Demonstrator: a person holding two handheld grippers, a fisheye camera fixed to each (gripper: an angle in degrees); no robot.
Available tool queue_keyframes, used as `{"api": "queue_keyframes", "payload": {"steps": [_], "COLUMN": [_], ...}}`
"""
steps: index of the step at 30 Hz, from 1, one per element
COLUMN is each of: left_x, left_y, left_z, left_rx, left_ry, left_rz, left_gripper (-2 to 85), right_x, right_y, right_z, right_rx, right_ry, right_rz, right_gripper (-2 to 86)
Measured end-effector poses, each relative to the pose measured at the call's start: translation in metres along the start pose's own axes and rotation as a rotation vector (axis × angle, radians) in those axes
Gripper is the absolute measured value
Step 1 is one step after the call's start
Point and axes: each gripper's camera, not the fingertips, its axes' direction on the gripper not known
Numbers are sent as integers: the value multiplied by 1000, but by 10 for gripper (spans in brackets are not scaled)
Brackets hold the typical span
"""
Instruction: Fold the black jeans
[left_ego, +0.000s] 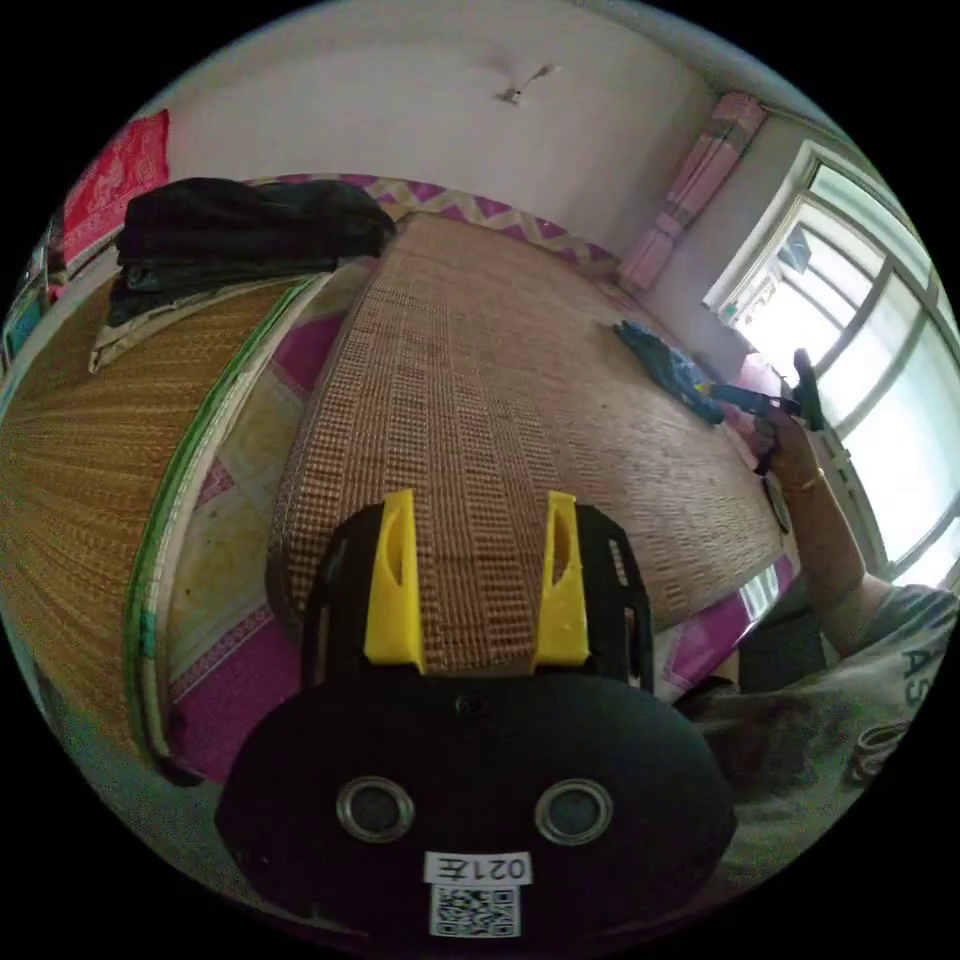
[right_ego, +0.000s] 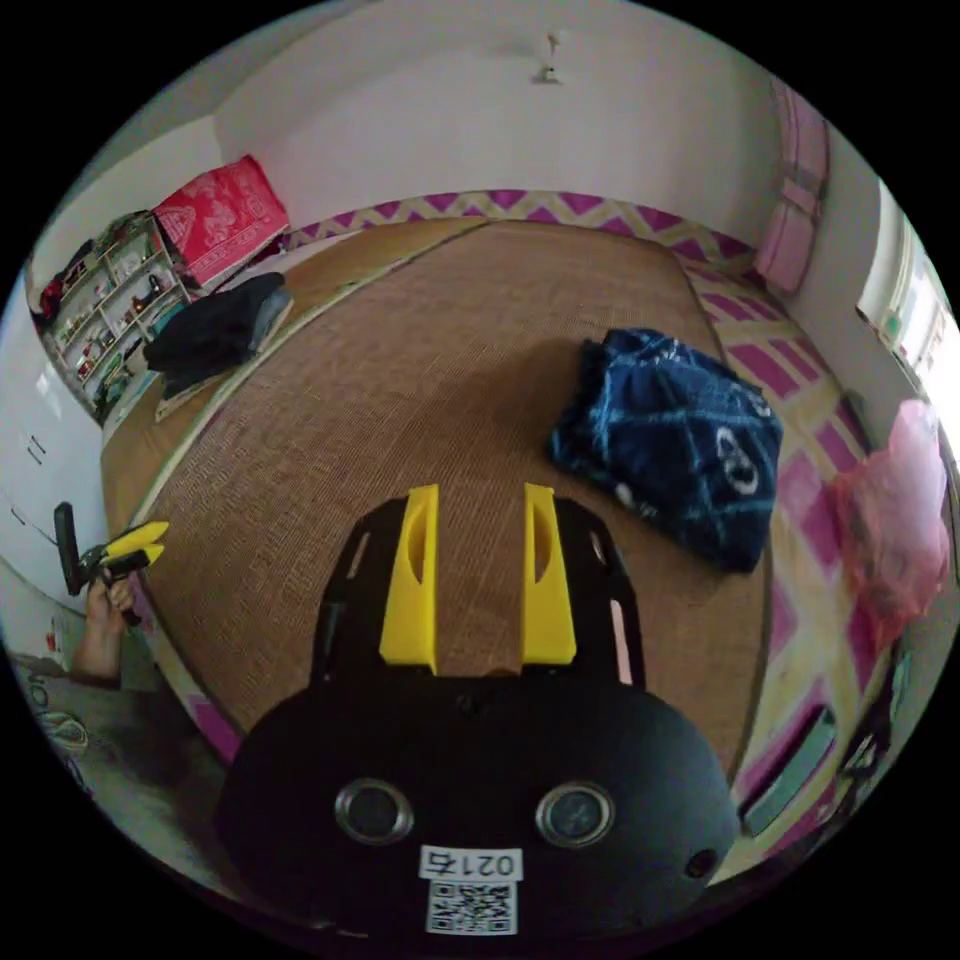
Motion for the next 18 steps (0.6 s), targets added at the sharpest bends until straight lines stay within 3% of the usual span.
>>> {"api": "queue_keyframes", "payload": {"steps": [6, 11, 18], "left_x": [35, 66, 88], "left_y": [-13, -31, -32], "left_z": [21, 56, 71], "left_rx": [-62, -144, -100], "left_ry": [-177, -294, -355], "left_rz": [-7, -1, -39], "left_gripper": [230, 276, 284], "right_x": [-62, -70, -79], "right_y": [66, 89, 99], "right_z": [24, 32, 27], "right_rx": [-73, -101, -89], "right_ry": [230, 205, 225], "right_rz": [121, 304, 344], "right_gripper": [256, 291, 295]}}
